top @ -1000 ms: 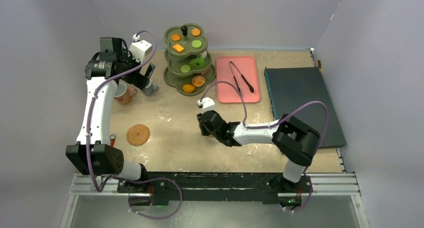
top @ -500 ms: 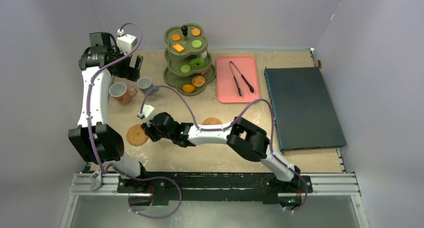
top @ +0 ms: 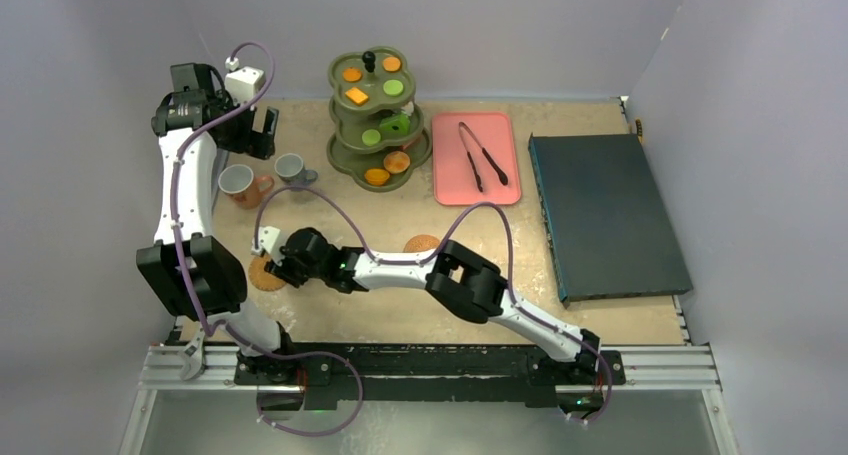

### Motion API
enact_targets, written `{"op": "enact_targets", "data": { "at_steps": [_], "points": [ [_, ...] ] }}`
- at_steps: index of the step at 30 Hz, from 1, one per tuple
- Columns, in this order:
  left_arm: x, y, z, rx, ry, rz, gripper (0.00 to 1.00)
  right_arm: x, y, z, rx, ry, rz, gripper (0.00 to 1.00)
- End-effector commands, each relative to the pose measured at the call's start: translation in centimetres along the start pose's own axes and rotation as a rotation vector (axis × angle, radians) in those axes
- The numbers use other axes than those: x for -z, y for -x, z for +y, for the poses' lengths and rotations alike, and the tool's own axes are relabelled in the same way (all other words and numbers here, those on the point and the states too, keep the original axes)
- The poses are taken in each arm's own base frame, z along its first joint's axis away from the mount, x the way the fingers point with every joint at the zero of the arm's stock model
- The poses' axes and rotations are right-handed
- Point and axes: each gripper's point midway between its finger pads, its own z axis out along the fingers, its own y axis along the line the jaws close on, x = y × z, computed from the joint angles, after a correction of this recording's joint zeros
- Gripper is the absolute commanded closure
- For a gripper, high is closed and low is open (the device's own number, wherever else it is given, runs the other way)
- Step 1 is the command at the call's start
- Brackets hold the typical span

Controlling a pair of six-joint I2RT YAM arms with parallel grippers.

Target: Serve the afternoon tea

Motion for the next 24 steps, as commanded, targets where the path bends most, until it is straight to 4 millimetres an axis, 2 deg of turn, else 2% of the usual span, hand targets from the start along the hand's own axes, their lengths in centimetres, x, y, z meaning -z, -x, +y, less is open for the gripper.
{"op": "enact_targets", "data": {
  "at_steps": [1,4,8,10,11,18,24],
  "points": [
    [0.7,2.4,0.8,-0.005,0.0,-0.069,0.03,-0.7,0.7,1.6,0.151,0.032,0.017,0.56],
    [0.7,2.7,0.9,-0.001,0.0,-0.074,0.02,-0.5,-0.7,1.1,0.169,0.001,0.064,0.58],
    [0.6,2.5,0.7,0.001,-0.006,-0.072,0.03,1.1,-3.1,0.5,0.189,-0.017,0.132,0.63],
    [0.4,2.2,0.7,-0.001,-0.007,-0.064,0.03,2.4,-4.8,0.0,0.184,-0.038,0.169,0.65],
    [0.3,2.0,0.7,0.0,-0.01,-0.059,0.03,3.3,-4.5,-0.2,0.175,-0.046,0.167,0.65],
    [-0.3,1.2,-0.2,-0.003,-0.054,-0.041,0.06,8.1,-6.2,-1.0,0.095,-0.092,0.182,0.67],
    [-1.0,-0.2,-0.8,-0.022,-0.081,-0.023,0.08,11.4,-8.6,-1.9,0.053,-0.149,0.217,0.68]
  ]
}}
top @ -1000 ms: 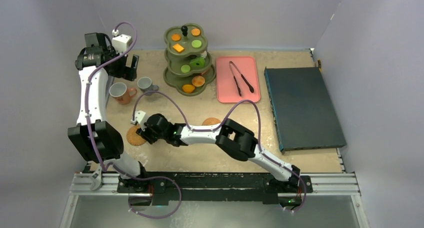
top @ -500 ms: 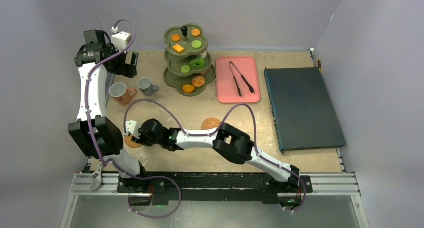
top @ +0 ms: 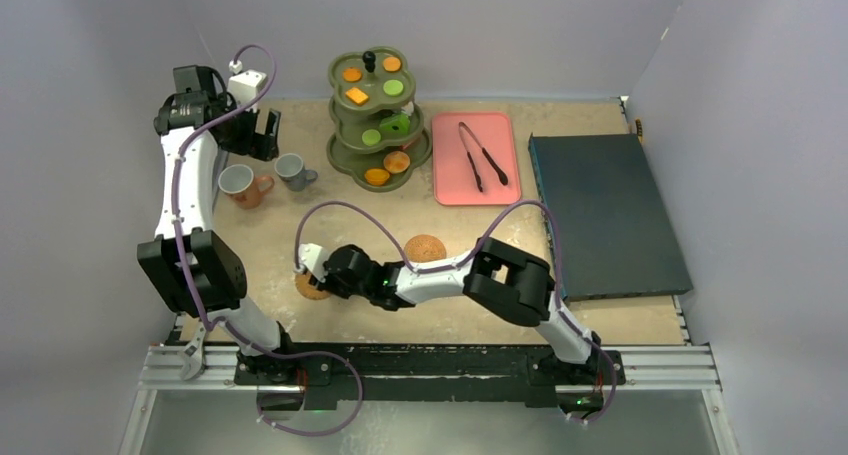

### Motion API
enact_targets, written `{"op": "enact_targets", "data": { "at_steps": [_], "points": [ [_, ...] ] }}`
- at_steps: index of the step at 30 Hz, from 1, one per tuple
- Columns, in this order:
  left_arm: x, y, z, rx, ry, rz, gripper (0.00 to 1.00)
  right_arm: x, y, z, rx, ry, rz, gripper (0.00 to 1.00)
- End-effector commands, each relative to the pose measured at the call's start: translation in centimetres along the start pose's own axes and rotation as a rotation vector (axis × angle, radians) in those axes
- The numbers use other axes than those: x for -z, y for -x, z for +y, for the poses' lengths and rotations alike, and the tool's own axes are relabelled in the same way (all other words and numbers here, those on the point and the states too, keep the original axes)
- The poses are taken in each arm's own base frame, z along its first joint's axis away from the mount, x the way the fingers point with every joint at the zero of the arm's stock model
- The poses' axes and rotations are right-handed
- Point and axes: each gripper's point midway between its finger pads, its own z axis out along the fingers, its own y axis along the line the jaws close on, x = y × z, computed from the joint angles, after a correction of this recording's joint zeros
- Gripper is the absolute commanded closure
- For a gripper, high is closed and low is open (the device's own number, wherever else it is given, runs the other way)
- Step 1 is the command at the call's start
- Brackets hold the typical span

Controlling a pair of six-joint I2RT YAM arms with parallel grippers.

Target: Serve the afternoon tea

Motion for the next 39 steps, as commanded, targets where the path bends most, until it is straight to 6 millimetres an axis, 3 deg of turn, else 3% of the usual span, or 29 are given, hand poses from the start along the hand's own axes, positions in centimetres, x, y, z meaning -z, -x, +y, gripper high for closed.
{"op": "enact_targets", "data": {
  "at_steps": [1,4,7,10,16,20,25,32,37,39],
  "points": [
    [-0.4,-0.7,-0.4,-0.025,-0.028,-0.008,0.09,2.3,-4.4,-1.2,-0.04,-0.063,0.111,0.68],
    [-1.3,-1.4,-0.3,-0.024,-0.035,0.006,0.1,3.5,-4.4,-2.0,-0.059,-0.093,0.105,0.69],
    [-2.6,-1.4,-0.1,-0.027,-0.041,0.005,0.13,4.6,-3.1,-2.8,-0.088,-0.105,0.063,0.69],
    [-4.6,-1.4,0.4,-0.034,-0.057,0.021,0.19,5.4,-0.2,-3.2,-0.116,-0.101,-0.009,0.68],
    [-8.7,-0.8,0.6,-0.069,-0.1,0.058,0.32,7.9,7.8,-3.7,-0.18,-0.048,-0.189,0.65],
    [-11.1,-0.6,0.1,-0.119,-0.106,0.092,0.43,10.6,10.6,-5.0,-0.259,-0.035,-0.272,0.64],
    [-13.5,-0.6,0.3,-0.131,-0.1,0.106,0.52,13.7,10.5,-7.1,-0.318,-0.046,-0.303,0.64],
    [-15.0,-2.3,0.7,-0.143,-0.074,0.156,0.64,16.3,7.7,-8.9,-0.367,-0.108,-0.266,0.64],
    [-15.4,-3.2,0.5,-0.146,-0.089,0.174,0.83,17.3,6.1,-9.6,-0.396,-0.134,-0.248,0.64],
    [-15.6,-3.5,0.2,-0.142,-0.104,0.179,0.96,17.4,5.8,-9.8,-0.4,-0.143,-0.242,0.65]
  ]
}}
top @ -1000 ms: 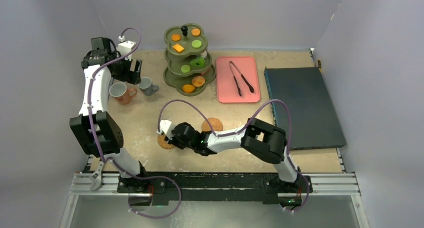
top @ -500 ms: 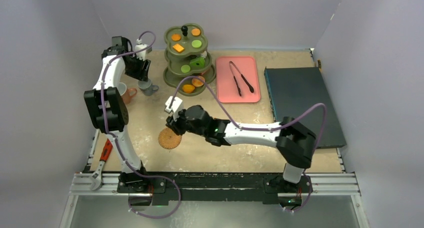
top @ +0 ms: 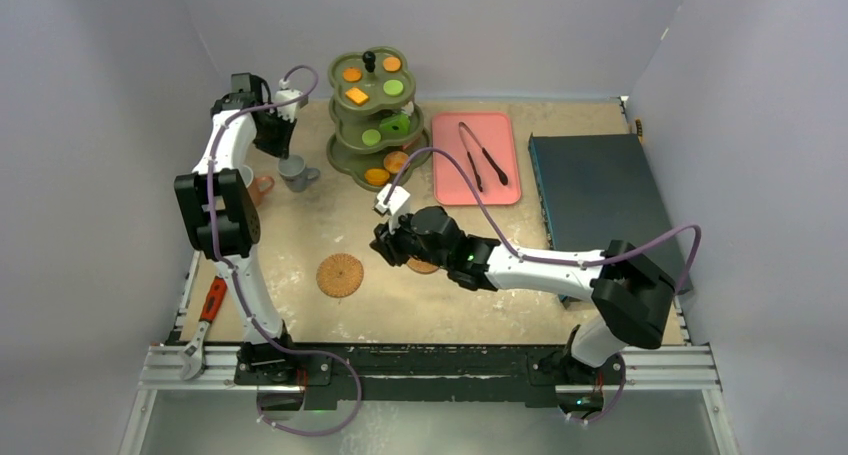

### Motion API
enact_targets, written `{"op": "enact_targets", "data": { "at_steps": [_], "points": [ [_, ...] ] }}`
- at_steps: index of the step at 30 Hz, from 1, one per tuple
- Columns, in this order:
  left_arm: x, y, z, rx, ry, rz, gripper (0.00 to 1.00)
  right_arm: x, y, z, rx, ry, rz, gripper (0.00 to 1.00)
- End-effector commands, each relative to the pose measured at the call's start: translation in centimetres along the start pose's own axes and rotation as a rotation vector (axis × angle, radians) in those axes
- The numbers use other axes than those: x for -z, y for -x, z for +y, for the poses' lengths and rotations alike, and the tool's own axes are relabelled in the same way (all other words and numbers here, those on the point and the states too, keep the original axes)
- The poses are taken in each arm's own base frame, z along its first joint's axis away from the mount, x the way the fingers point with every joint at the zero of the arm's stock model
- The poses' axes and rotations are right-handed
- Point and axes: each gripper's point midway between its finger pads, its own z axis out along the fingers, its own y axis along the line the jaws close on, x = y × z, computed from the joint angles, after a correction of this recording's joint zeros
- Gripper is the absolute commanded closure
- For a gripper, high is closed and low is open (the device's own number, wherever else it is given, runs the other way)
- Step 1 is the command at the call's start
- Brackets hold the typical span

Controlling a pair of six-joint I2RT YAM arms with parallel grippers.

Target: Serve the afternoon tea

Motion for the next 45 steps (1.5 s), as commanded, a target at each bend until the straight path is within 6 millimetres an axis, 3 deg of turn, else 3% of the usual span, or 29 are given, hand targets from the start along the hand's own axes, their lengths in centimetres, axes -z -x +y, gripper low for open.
{"op": "enact_targets", "data": {
  "at_steps": [1,6,10,15,21,25,30,37,40,45],
  "points": [
    [-0.5,-0.3,-0.2,-0.014,-0.019,-0.003,1.0,1.1,1.4,-0.8,-0.031,-0.034,-0.042,0.65],
    [-0.9,-1.4,-2.5,-0.032,-0.063,0.014,1.0,1.0,0.9,-1.7,-0.033,-0.059,-0.028,0.65],
    [-0.6,-1.9,-3.1,-0.048,-0.06,0.013,1.0,0.9,0.6,-2.0,-0.036,-0.066,-0.022,0.66],
    [0.6,-1.3,-3.4,-0.063,-0.063,-0.018,1.0,0.9,0.5,-2.1,-0.041,-0.066,-0.018,0.66],
    [2.2,0.1,-5.5,-0.085,-0.108,-0.08,1.0,0.7,0.1,-2.2,-0.042,-0.072,-0.011,0.66],
    [2.9,-0.5,-6.9,-0.054,-0.164,-0.063,1.0,0.7,-0.1,-2.4,-0.041,-0.078,-0.005,0.66],
    [3.5,-2.8,-8.7,-0.086,-0.211,-0.048,0.77,1.1,-0.6,-2.6,-0.04,-0.093,0.003,0.65],
    [6.1,-4.1,-10.0,-0.39,-0.18,-0.166,0.43,1.4,-0.5,-3.0,-0.036,-0.114,-0.004,0.61],
    [7.4,-3.1,-10.8,-0.544,-0.101,-0.266,0.36,1.4,-0.3,-3.1,-0.038,-0.12,-0.01,0.61],
    [7.6,-2.4,-13.1,-0.815,0.028,-0.376,0.33,1.3,-0.2,-3.2,-0.041,-0.121,-0.014,0.61]
  ]
}}
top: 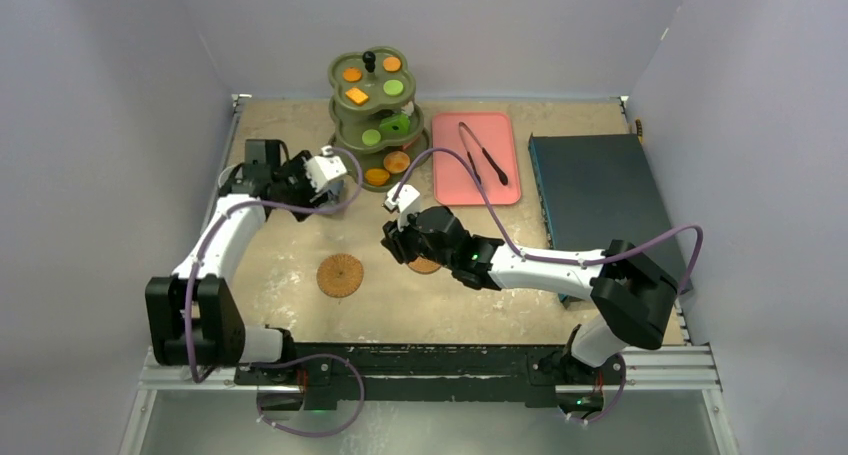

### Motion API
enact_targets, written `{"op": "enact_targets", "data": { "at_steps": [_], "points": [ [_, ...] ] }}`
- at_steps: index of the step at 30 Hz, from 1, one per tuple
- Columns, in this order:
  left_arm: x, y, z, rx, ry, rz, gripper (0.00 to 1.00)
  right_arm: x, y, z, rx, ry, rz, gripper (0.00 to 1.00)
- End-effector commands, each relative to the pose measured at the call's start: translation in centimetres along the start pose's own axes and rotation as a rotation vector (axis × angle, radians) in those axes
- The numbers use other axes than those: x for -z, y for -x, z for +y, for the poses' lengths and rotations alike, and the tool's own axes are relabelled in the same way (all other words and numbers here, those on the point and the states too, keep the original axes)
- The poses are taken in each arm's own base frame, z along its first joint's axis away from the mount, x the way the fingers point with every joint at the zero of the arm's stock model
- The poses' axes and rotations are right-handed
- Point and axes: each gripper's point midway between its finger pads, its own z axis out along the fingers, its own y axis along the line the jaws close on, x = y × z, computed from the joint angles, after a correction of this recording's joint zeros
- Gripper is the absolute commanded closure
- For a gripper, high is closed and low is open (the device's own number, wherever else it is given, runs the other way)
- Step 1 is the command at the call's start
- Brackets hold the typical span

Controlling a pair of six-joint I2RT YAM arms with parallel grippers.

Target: Serve the afternoon tea

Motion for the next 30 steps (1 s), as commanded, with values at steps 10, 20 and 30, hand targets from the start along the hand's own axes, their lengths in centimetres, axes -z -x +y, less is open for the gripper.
{"op": "enact_targets", "data": {
  "at_steps": [10,20,30],
  "points": [
    [-2.7,0.7,0.7,-0.573,0.103,-0.025,0.34,1.1,2.3,-0.7,-0.023,-0.045,-0.07,0.61],
    [-6.0,0.5,-0.2,-0.718,0.133,-0.039,0.44,1.5,2.4,-1.2,-0.031,-0.071,-0.074,0.61],
    [-6.7,0.2,-0.4,-0.725,0.169,-0.032,0.87,2.0,2.9,-1.6,-0.037,-0.087,-0.087,0.62]
  ]
}}
